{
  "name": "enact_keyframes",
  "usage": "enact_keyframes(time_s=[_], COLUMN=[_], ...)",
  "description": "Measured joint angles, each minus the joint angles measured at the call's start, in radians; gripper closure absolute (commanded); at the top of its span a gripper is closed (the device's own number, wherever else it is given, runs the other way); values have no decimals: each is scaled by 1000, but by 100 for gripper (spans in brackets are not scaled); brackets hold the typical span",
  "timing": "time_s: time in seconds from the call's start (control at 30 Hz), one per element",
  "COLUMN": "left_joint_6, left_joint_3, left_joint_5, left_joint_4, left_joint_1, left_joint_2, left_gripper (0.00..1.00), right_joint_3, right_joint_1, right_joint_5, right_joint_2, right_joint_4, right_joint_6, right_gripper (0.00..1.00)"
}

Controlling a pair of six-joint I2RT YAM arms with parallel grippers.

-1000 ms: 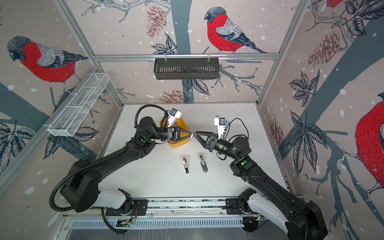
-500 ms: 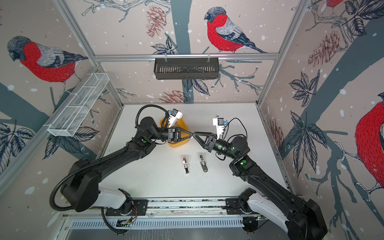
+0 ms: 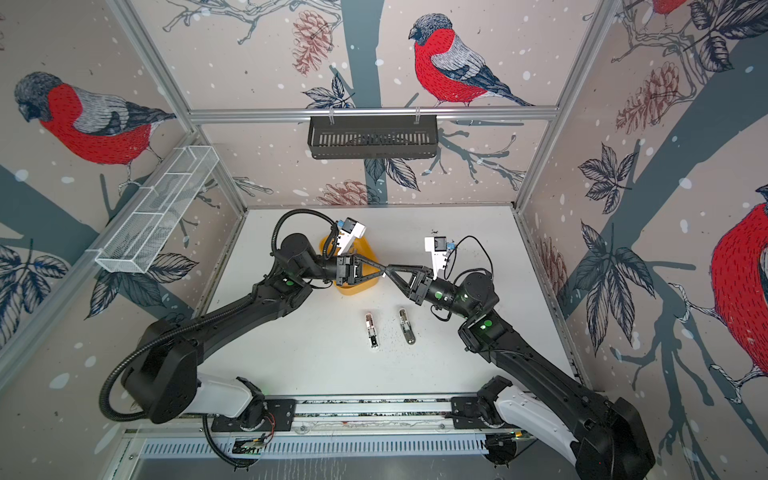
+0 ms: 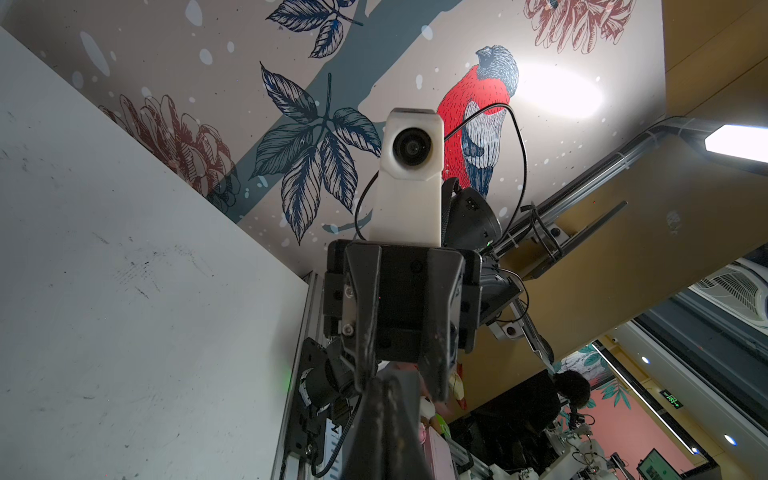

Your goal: Load the staples into the stapler

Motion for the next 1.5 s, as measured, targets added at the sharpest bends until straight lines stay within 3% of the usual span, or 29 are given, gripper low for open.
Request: enact_keyframes(time_s=[0.73,1.03,1.13,1.3,1.5], left_joint_6=[9,25,25,34,52], left_joint_3=[3,10,11,13,14], left_joint_5=[-7,-2,-4,-2,-2], left_joint_4=[-22,-36,-47,-63,-83], left_joint_1=[-3,-4,-5,-5,-6], left_joint_2=[0,-3,-3,-10,-15], left_gripper=[100,80,79,89,94], right_joint_3=[0,-1,-1,-1,-3], right_joint_1=[0,0,0,0,0], right_joint_5=[15,19,17,21,23], right_joint_2=[0,0,0,-5,-10], right_joint_4=[-8,-8,-6,-10,-10], right_joint_6=[-3,-3,-3,-3,-4], right_gripper=[83,84,83,84,83])
